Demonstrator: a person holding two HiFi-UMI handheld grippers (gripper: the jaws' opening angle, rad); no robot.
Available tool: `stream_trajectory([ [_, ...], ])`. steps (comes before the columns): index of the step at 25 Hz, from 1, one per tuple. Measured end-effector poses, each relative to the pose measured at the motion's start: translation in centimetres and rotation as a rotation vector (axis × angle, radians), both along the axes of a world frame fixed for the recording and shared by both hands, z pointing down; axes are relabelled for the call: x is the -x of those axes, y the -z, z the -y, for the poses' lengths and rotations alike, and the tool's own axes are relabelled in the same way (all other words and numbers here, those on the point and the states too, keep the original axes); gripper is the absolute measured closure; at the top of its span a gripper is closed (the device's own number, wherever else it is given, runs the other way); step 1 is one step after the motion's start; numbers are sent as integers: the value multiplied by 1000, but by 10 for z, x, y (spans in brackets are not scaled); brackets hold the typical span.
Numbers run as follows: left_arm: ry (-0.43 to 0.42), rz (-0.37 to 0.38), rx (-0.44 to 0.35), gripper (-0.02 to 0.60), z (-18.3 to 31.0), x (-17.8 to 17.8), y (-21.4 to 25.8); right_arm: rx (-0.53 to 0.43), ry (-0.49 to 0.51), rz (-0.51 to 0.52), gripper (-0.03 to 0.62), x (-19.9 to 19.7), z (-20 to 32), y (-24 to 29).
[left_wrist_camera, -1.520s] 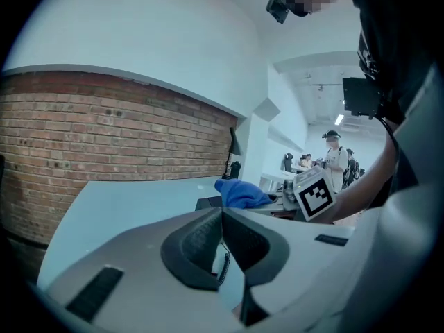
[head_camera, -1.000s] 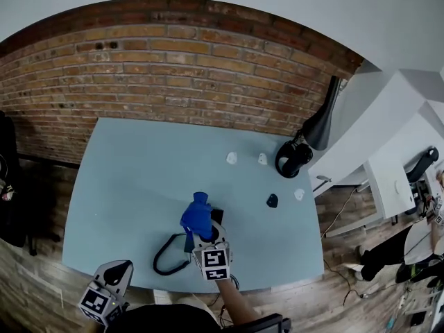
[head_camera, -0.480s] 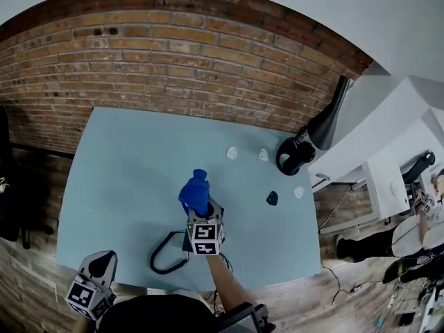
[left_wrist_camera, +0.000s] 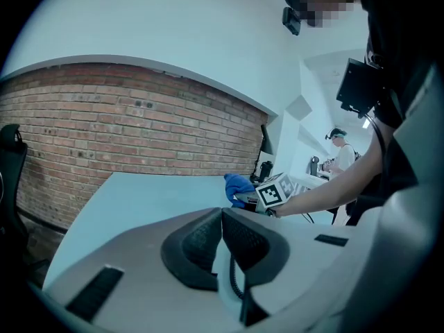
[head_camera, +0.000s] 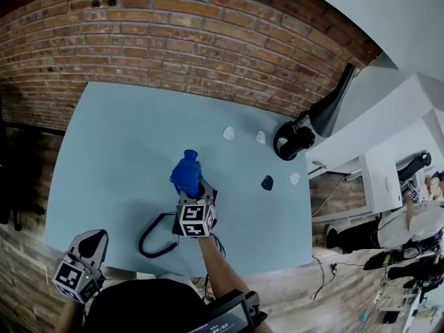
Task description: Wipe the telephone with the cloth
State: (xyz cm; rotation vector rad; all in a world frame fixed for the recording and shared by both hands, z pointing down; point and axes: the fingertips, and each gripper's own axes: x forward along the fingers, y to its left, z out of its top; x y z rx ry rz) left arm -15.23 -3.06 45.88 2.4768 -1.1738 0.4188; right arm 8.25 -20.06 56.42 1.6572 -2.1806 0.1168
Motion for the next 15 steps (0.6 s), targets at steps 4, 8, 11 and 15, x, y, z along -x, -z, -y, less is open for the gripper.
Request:
stream_trajectory([
  [4,-8,-5,-5,574,6,-4,-2,-15,1,-14,456,0,-1,-2],
  [8,-2,-5,2,574,4,-2,-4,-16,0,-30,455,1,-5,-4],
  [11,4,-7,-2,574,4,0,-6,-22,3,-34,454,-2,-4,-3],
  [15,-3,-5,-3,574,-4,2,-9,-16,6,-25,454,-1,-7,-4],
])
